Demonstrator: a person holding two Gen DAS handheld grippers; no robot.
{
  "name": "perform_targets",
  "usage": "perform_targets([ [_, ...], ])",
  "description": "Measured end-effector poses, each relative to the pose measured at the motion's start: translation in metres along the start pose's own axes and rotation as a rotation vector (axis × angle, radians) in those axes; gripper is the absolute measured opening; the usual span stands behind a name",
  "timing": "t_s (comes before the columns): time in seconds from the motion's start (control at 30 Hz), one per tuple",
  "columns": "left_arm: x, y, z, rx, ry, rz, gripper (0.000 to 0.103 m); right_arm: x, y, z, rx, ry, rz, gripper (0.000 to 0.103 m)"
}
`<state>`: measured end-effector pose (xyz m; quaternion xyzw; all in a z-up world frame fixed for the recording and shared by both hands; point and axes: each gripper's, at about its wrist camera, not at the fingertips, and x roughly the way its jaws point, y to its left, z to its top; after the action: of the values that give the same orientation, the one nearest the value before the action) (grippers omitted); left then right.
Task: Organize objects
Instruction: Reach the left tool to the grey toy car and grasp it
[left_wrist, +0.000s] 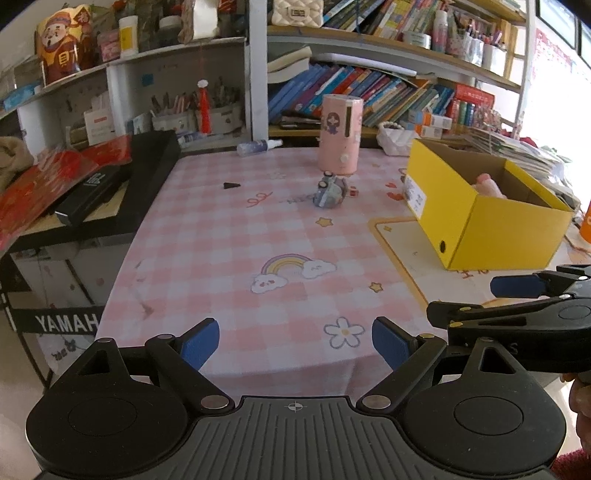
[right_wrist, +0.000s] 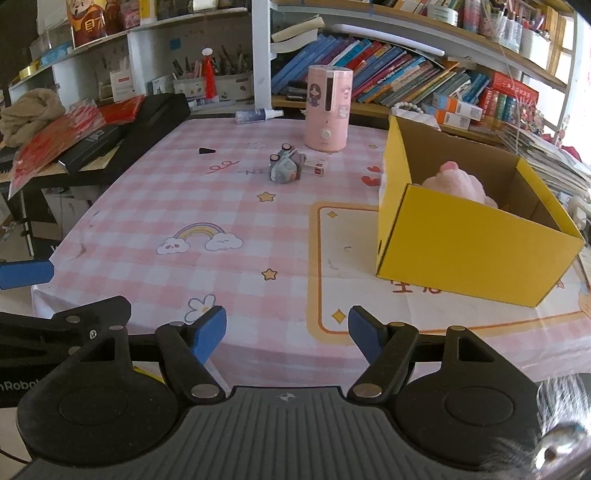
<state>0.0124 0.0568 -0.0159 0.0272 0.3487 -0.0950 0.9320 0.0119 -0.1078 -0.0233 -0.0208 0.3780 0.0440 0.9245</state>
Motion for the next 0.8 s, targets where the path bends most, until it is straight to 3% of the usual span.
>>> perform_targets([
  [0.33, 0.027, 0.010, 0.027, -0.031, -0.029, 0.051, 0.092, 0.032, -0.004, 0.036, -0.010, -0.034, 0.039, 0.068],
  [0.8, 0.095, 0.015, 0.069, -0.073, 0.012, 0.088, 0.092, 0.102, -0.028, 0.109, 0.007, -0.054, 0.079, 0.068],
])
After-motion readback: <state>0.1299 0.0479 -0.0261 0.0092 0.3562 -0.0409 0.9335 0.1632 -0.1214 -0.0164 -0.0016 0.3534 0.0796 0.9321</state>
